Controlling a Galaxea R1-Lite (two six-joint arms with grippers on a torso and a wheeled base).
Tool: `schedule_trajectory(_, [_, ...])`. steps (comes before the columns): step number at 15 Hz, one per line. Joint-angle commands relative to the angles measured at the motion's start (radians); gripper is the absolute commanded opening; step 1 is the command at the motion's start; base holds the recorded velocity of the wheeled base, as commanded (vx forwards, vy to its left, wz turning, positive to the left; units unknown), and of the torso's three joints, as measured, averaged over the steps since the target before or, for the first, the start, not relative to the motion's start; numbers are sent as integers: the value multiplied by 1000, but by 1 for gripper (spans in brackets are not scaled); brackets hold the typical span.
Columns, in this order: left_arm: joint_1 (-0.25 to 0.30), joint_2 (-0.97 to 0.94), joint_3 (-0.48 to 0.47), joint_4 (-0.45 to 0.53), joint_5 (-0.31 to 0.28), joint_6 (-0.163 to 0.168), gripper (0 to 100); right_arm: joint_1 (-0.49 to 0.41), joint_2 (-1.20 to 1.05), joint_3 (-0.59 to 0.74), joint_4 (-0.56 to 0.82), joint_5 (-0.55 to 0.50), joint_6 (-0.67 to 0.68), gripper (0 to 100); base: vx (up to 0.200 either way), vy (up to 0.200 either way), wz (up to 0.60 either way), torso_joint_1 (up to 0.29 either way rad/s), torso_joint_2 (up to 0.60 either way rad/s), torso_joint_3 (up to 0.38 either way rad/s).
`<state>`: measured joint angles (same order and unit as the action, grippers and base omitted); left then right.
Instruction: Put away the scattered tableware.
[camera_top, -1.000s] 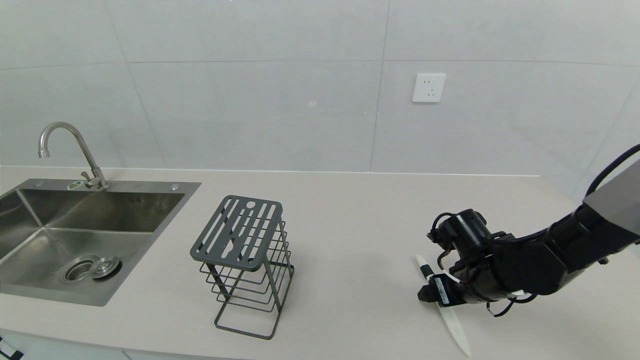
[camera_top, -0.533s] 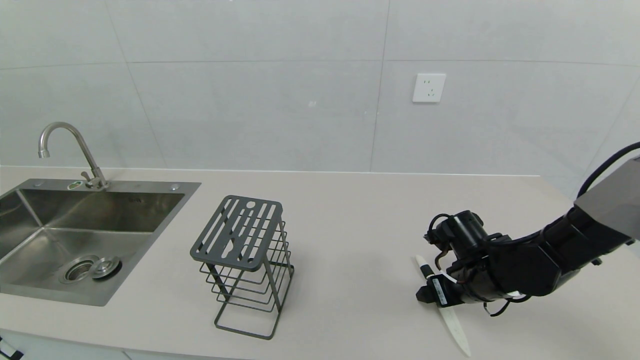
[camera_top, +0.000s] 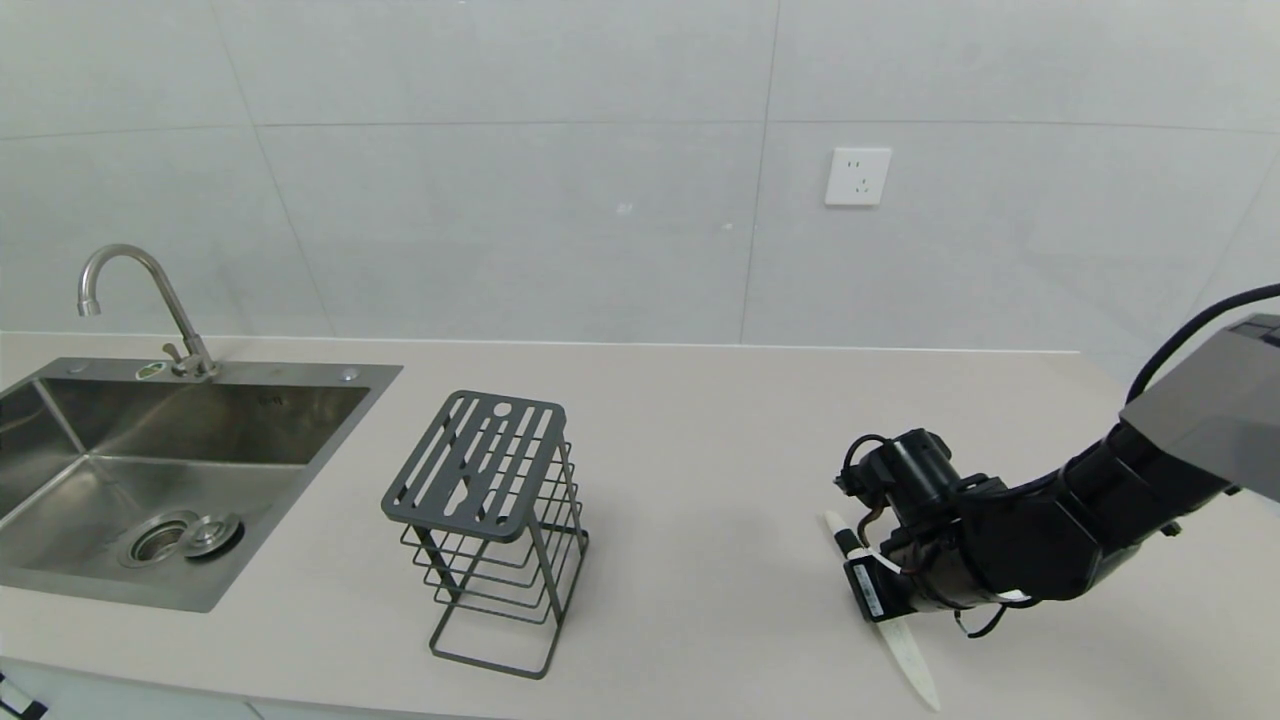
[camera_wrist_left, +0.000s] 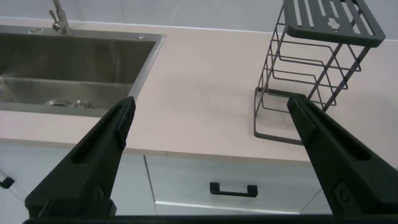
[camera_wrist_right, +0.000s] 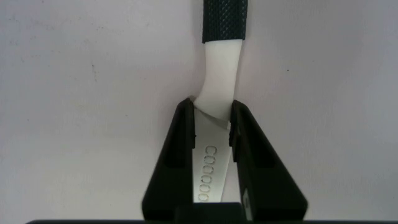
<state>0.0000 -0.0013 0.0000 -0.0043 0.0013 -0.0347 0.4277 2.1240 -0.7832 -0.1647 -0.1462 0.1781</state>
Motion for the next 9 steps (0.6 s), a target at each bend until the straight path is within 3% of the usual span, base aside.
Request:
schedule_trajectory(1, [0,1,0,0,0,-1,100,3,8,4,5,-1,1,0,0,0,0,0,0,0])
schedule_trajectory(9, [0,1,0,0,0,-1,100,40,-13,-59,-45,0,-17,0,0,0,0,0,0,0])
